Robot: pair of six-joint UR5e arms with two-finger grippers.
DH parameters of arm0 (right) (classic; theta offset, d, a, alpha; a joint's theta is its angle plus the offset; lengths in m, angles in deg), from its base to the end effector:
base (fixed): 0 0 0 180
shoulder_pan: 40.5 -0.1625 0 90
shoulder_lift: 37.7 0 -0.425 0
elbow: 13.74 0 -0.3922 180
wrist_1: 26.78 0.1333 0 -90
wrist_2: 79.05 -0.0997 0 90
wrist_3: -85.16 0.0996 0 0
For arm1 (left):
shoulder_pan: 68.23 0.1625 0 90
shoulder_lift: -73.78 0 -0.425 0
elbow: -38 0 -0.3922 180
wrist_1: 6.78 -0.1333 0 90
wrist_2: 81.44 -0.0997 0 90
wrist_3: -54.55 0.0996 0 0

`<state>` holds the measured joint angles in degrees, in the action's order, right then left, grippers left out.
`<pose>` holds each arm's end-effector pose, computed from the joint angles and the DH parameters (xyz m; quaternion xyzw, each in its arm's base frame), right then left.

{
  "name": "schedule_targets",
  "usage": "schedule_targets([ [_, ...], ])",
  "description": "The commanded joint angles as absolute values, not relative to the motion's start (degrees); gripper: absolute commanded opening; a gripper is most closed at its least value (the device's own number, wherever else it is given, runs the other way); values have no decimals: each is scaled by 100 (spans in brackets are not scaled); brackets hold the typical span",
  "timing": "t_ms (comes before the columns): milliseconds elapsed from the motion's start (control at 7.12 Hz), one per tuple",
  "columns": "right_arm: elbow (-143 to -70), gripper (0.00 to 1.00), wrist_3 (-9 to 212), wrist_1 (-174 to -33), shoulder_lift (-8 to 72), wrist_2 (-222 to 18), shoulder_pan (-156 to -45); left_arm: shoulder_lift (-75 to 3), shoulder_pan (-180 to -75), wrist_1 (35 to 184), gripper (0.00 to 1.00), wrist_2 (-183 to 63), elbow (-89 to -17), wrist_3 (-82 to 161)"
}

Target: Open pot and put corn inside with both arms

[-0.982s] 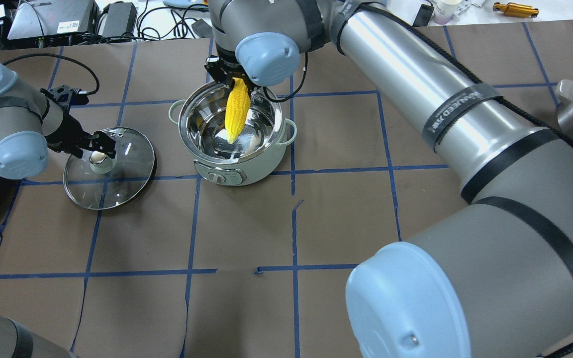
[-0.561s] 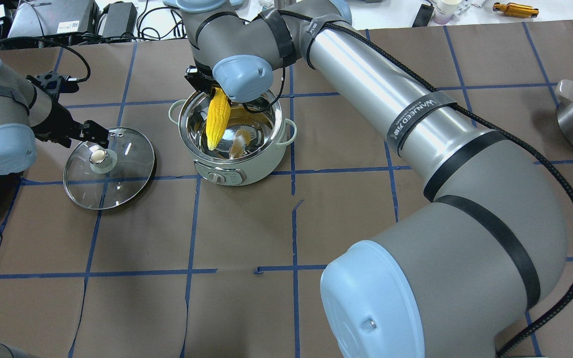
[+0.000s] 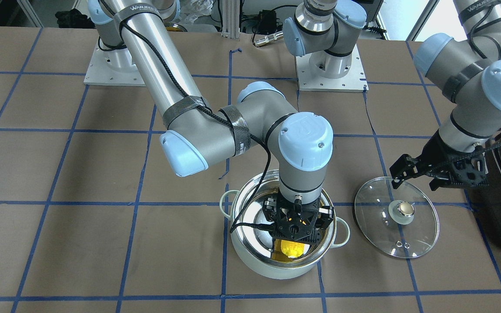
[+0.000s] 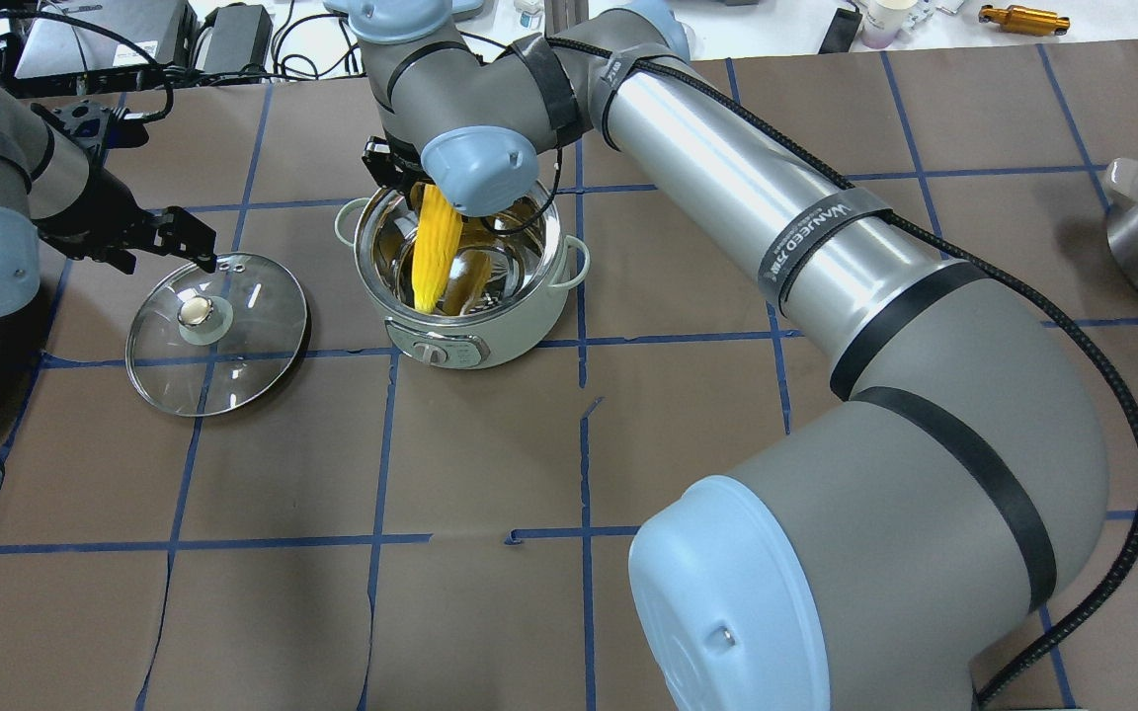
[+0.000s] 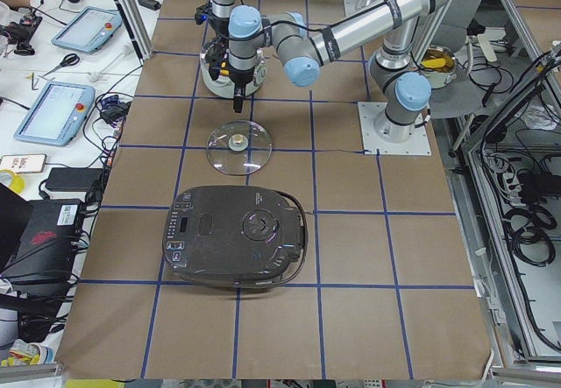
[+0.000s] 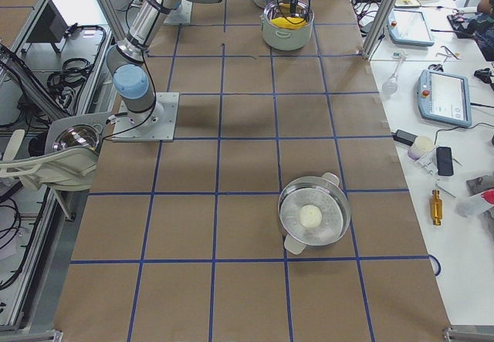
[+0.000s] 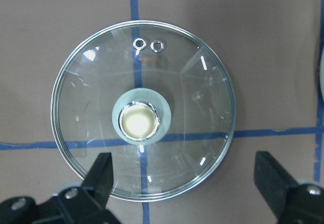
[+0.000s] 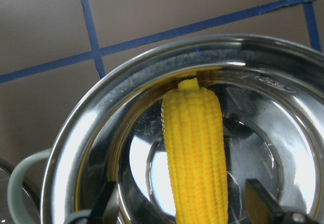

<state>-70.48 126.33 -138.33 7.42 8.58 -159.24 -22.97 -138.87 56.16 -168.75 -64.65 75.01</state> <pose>0.5049 -0.6349 0.3038 0.1061 0.9904 -0.0591 0.0665 0.0462 -0.5476 0.3690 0.0111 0.9974 -0.0708 0.0007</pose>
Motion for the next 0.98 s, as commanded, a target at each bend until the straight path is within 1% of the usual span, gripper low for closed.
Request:
schedule_targets([
  [0,-7156,100,12202,-13753,1105,884,-15916,-2010,-13959,5799,100,-17065,-6474,7451],
  [281,-7393,100,11928,-13087,1938,1200,-15706,-1991,-13951,5817,100,-17047,-6492,7451],
  [561,-7779,100,11104,-12069,2860,1183,-14979,-1921,-13951,5834,100,-17065,-6475,7451],
  [842,-8367,100,9974,-11452,3898,1183,-14214,-1729,-13968,6036,100,-17082,-6440,7424],
])
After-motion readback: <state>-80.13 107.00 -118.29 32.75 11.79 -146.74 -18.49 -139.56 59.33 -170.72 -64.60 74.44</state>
